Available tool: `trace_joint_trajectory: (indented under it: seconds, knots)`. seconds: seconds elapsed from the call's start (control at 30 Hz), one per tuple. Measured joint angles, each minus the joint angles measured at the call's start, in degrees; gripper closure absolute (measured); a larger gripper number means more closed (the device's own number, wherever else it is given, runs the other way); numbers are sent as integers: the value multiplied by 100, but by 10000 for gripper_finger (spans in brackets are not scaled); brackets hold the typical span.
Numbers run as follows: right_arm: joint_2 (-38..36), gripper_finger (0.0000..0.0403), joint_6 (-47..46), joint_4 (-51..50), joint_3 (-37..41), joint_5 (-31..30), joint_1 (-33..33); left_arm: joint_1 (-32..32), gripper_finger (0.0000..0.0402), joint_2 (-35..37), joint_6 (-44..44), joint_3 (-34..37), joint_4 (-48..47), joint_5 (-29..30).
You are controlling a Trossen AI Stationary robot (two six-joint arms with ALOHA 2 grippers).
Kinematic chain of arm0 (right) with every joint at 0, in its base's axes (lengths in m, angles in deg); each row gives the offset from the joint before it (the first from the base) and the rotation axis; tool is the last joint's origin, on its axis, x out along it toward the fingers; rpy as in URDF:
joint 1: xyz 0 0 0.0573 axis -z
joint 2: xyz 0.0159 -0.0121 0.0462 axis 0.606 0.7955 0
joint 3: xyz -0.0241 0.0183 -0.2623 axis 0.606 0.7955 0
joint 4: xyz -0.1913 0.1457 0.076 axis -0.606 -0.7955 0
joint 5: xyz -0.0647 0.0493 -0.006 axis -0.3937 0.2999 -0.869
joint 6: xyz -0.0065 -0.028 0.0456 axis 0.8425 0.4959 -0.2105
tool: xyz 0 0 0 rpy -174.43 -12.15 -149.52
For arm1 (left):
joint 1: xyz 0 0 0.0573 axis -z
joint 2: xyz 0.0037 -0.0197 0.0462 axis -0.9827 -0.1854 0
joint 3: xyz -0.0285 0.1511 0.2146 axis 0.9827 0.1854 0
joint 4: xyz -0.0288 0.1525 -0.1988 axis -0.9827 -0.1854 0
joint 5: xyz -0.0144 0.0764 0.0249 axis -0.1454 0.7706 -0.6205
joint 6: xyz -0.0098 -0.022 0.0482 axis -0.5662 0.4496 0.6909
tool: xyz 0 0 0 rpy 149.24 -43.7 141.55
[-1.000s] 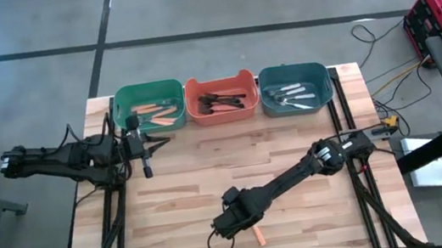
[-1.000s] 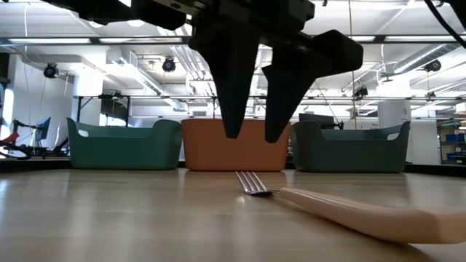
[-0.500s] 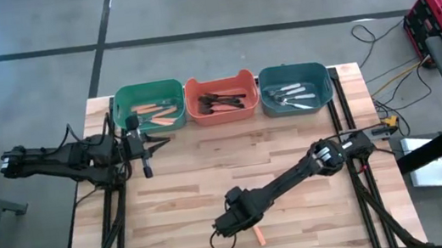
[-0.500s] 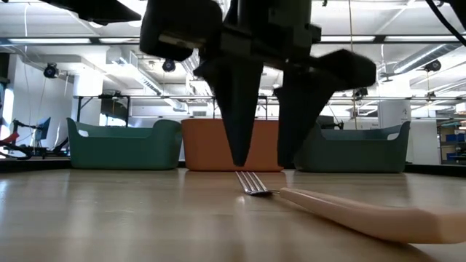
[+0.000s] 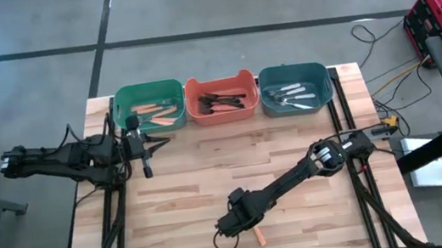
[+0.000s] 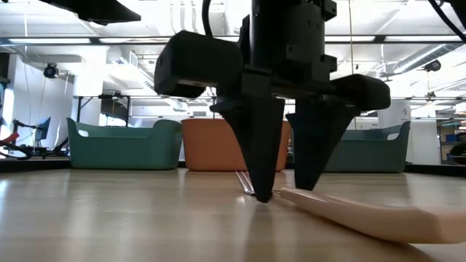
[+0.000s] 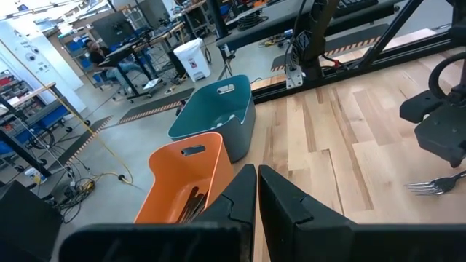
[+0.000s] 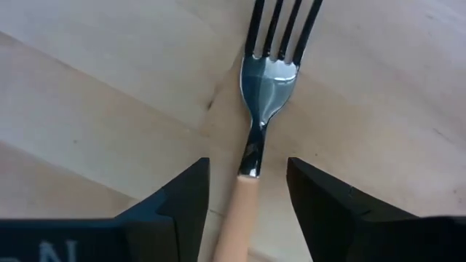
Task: Sort silverware by color (type)
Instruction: Put the orange fork into the green bin
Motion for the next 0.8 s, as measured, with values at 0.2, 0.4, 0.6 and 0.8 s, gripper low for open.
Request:
trace_joint_trajectory:
  seconds: [0.2,0.4,0.6,0.8]
  knots:
    - [-15,277,92,255,164,-2,0,0,401,0,0,0,-6,0]
    - [-35,338,201,511,307,-4,-2,0,401,0,2,0,-15,0]
    - [-35,379,408,569,324,-6,0,0,401,-6,15,12,5,-2]
    - [-53,376,798,566,288,-4,13,1,401,2,70,87,8,-2]
